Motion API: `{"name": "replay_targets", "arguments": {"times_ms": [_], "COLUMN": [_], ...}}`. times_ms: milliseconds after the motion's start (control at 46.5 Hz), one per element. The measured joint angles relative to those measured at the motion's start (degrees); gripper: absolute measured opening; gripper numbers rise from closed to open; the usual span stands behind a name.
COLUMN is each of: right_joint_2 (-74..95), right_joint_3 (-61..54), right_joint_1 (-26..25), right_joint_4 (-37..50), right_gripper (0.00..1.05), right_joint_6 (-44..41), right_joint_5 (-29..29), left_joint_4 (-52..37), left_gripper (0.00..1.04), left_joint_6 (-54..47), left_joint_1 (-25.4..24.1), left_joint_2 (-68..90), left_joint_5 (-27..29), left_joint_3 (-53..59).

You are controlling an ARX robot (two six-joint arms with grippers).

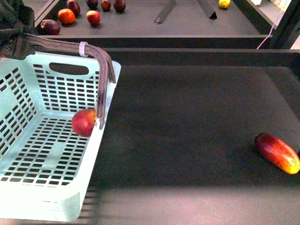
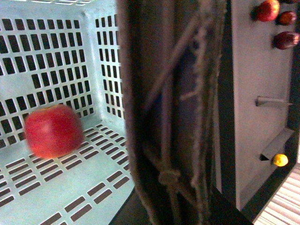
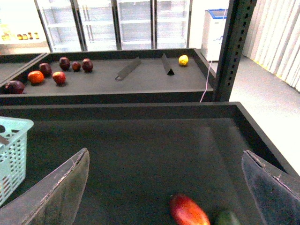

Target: Pick apple with right arm and hold basket with left

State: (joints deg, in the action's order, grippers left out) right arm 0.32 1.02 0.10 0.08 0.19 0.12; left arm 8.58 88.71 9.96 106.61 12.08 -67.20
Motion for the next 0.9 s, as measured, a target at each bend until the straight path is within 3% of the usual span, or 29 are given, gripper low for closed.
{"name": "replay_targets", "arguments": {"times_ms": [366,645,903], "right_joint_2": [-0.04,-0.04,-0.04], "right_joint_3": [0.0,0.0,0.0], "right_joint_1": [0.0,0.0,0.0], "right_joint_4": [0.0,0.0,0.0], "right_gripper": [0.96,0.96,0.96], "right_joint_6": [-0.02,-0.02,0.0], "right_joint_5": [0.0,0.02,0.0], "left_joint_4": [-0.13,4.79,16.31], "left_gripper": [0.07,0.47,0.87], "left_joint_6": [1.38,2.49,2.32], "left_joint_1": [-1.07,-0.07,1.99], "left_joint_2": [-1.27,-1.16,-5.2], "left_joint_5": [-2.91,-4.24,-2.4], "left_joint_3": [5.9,7.96,4.26]}}
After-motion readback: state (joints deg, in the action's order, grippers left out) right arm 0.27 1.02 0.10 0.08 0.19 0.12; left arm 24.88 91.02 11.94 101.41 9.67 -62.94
